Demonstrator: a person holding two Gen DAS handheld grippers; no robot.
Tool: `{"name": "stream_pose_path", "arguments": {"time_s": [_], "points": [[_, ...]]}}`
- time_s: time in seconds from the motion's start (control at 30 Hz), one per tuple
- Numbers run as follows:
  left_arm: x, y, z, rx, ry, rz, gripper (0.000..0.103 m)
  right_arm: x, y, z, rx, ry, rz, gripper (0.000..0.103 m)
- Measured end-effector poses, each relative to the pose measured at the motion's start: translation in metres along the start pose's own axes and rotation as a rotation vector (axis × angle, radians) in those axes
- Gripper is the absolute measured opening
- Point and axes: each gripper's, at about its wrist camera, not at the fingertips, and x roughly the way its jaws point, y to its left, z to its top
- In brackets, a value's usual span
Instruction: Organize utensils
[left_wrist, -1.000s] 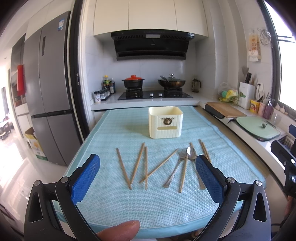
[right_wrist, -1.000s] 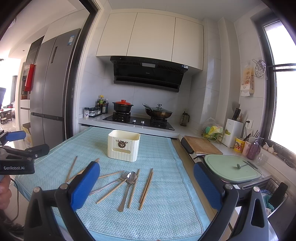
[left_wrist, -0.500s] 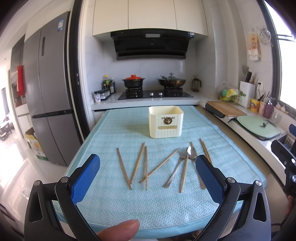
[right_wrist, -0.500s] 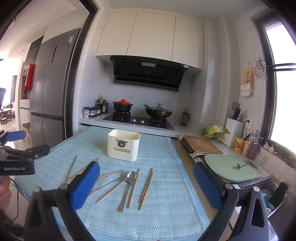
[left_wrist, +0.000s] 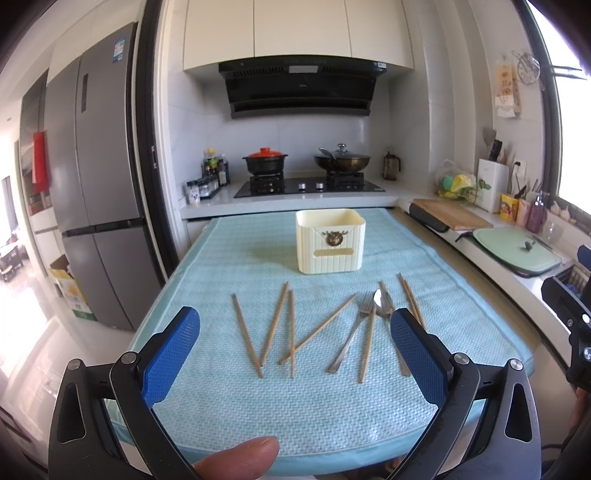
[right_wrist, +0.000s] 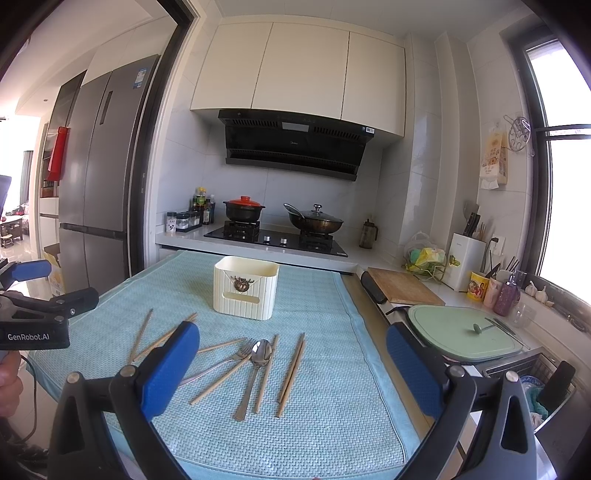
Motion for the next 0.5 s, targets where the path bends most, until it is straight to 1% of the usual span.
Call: {"name": "stream_pose_path", "arguments": {"time_s": [0.5], "points": [[0.0067, -0.0011, -0.0052, -0.004, 0.020, -0.005, 0.103, -0.0002, -0.0004, -0.0013, 0.002, 0.004, 0.001, 0.103]]}}
